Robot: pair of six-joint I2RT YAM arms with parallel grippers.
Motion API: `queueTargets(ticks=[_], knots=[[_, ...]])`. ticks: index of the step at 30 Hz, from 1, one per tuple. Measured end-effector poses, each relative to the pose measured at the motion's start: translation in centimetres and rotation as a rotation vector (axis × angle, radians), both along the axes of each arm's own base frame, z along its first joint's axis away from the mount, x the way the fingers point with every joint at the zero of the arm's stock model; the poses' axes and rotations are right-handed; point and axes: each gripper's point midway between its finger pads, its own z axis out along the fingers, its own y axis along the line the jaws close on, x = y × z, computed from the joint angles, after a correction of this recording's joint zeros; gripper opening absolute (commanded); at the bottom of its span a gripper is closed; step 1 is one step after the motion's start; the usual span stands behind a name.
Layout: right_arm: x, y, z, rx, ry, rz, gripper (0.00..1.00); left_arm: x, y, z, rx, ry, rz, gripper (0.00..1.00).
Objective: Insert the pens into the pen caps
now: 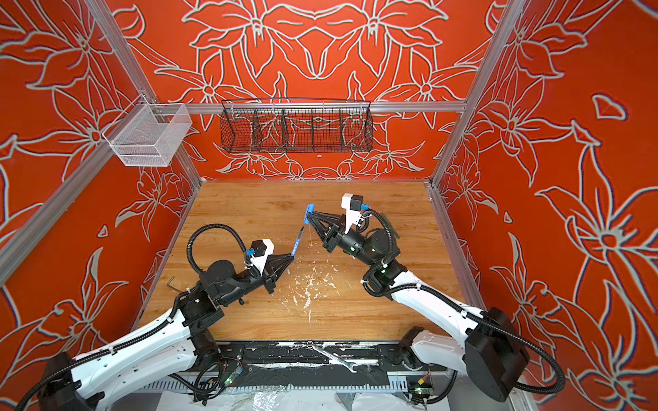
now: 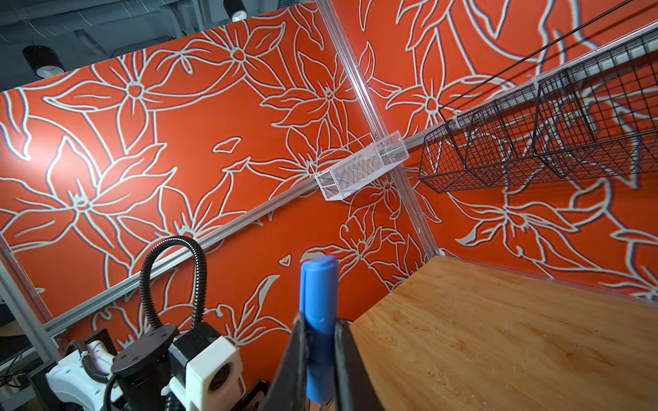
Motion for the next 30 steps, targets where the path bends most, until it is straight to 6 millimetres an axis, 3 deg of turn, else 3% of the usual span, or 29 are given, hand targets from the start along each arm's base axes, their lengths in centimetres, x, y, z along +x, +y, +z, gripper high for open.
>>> queueTargets(ticks=[30], knots=[[-0.1,1.0,-1.6,-0.012,0.044,0.027,0.00,0.0,0.2,0.0,0.000,0.000,0.009,0.00]])
